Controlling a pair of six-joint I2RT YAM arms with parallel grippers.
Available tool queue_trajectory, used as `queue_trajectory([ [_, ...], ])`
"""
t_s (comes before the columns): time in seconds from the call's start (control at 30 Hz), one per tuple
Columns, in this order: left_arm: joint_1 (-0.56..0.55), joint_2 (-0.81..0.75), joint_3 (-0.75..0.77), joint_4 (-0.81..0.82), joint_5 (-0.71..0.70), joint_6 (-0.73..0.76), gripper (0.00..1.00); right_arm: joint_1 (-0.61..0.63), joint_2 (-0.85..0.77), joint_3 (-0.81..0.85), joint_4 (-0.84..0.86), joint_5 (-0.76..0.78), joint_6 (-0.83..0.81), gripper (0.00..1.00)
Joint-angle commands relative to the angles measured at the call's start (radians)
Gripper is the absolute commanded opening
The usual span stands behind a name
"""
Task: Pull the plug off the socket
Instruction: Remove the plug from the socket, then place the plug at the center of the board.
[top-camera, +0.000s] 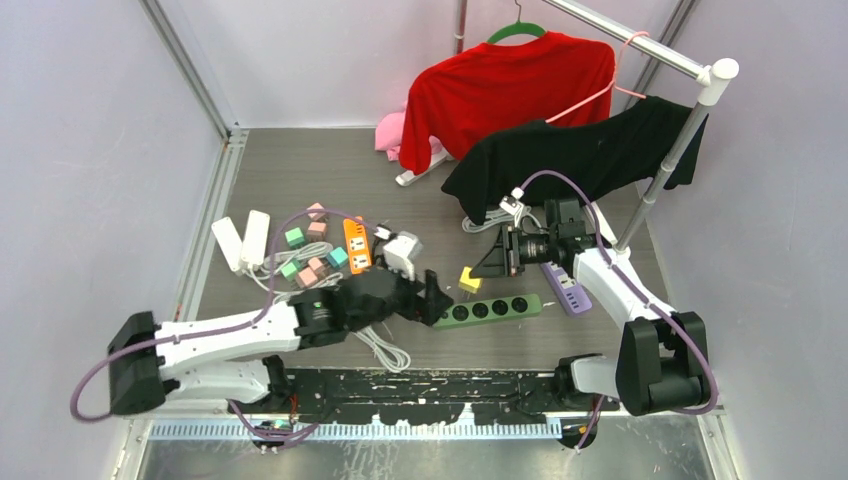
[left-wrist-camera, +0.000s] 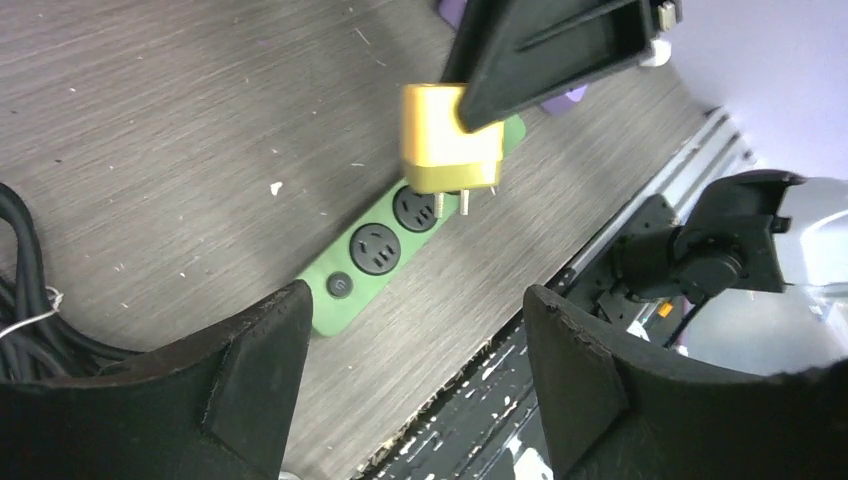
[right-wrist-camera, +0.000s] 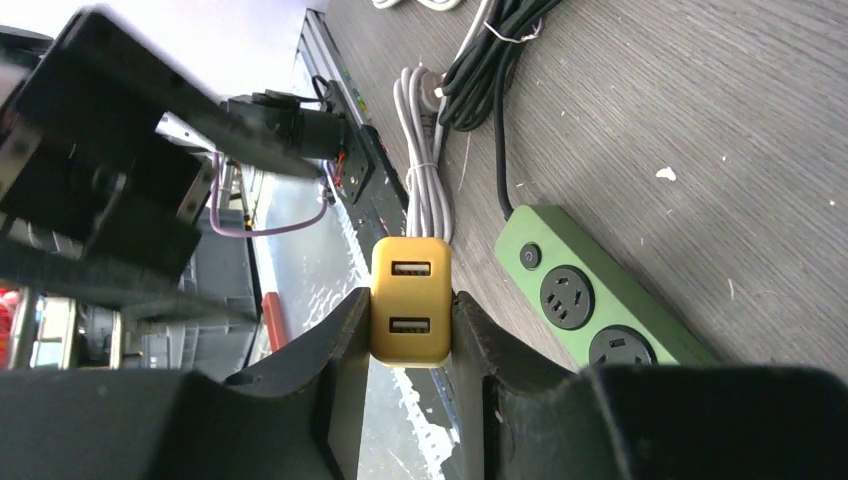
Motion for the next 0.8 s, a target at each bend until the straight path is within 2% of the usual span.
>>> queue_trajectory([
  [0.0, -0.206, 0.158, 0.283, -0.348, -0.523, -0.029, 0.77, -0.003, -0.011, 0.008, 0.057, -0.017, 0.076, 0.04],
  [0.07, -0.239, 0.272, 0.403, -0.470, -0.590, -0.053, 0.77, -0.003, -0.011, 0.006, 0.055, -0.017, 0.079, 0.04],
  [0.17, -0.252, 0.370, 0.520, -0.522, -0.591, -0.042, 0.78, -0.003, -0.007, 0.006, 0.057, -0.017, 0.081, 0.04],
  [0.33, -0.253, 0.461, 0.600, -0.471, -0.573, -0.012, 0.79, -0.003, -0.009, 0.004, 0.058, -0.018, 0.080, 0.04],
  [0.53, -0.246, 0.581, 0.727, -0.558, -0.646, -0.012, 0.76, -0.003, -0.013, 0.004, 0.058, -0.020, 0.077, 0.04],
  [0.77, -0.203, 0.619, 0.735, -0.507, -0.544, -0.004, 0.68, -0.003, -0.011, 0.003, 0.058, -0.021, 0.076, 0.04],
])
